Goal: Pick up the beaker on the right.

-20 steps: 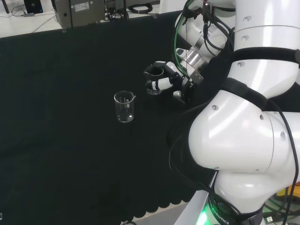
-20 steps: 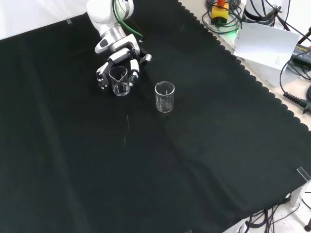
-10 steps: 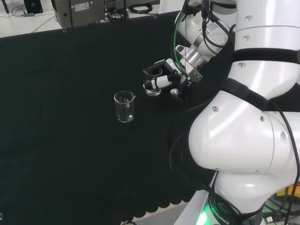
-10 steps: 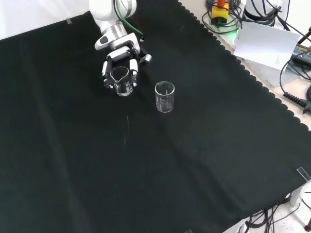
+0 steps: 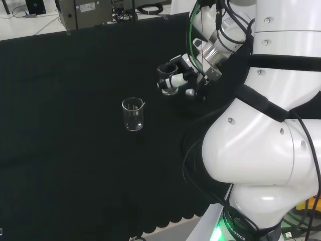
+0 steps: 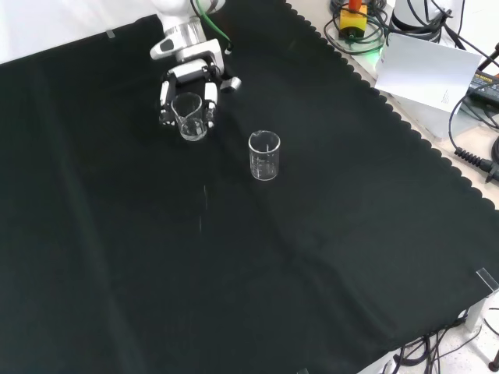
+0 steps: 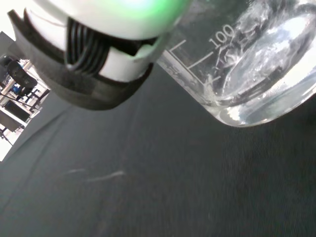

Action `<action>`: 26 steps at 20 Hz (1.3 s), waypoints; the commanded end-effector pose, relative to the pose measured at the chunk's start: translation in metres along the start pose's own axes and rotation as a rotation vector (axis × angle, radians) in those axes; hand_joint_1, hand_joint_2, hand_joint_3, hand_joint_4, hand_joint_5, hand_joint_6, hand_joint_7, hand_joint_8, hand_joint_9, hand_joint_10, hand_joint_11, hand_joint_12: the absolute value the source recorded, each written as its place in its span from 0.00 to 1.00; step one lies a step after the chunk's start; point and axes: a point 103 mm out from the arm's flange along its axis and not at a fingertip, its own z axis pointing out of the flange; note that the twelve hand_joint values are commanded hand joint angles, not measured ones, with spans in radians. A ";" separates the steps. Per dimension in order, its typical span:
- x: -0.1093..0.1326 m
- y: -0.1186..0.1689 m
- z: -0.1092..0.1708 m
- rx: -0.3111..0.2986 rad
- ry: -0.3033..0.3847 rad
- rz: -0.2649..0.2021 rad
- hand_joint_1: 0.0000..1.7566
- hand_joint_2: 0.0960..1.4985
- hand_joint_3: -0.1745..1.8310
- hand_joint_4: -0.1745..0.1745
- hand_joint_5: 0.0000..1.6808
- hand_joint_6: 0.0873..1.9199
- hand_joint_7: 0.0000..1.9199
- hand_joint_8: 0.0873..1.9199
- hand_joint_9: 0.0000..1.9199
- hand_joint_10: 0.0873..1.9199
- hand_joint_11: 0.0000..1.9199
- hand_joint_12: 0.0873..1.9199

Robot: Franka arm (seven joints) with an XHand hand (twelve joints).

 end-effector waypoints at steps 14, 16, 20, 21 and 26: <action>0.057 -0.050 -0.075 0.179 -0.111 -0.088 0.76 0.41 0.34 0.00 0.90 0.00 0.83 0.00 0.95 0.00 0.79 0.24; 0.066 -0.060 -0.078 0.186 -0.123 -0.096 0.76 0.40 0.35 0.00 0.90 0.01 0.83 0.00 0.95 0.00 0.79 0.24; 0.084 -0.076 -0.079 0.221 -0.147 -0.104 0.76 0.40 0.36 0.00 0.90 0.01 0.83 0.00 0.95 0.00 0.79 0.24; 0.088 -0.080 -0.079 0.227 -0.150 -0.108 0.76 0.40 0.36 0.00 0.90 0.01 0.83 0.00 0.95 0.00 0.79 0.24; 0.103 -0.095 -0.080 0.249 -0.159 -0.122 0.76 0.40 0.36 0.00 0.90 0.01 0.83 0.00 0.95 0.00 0.79 0.24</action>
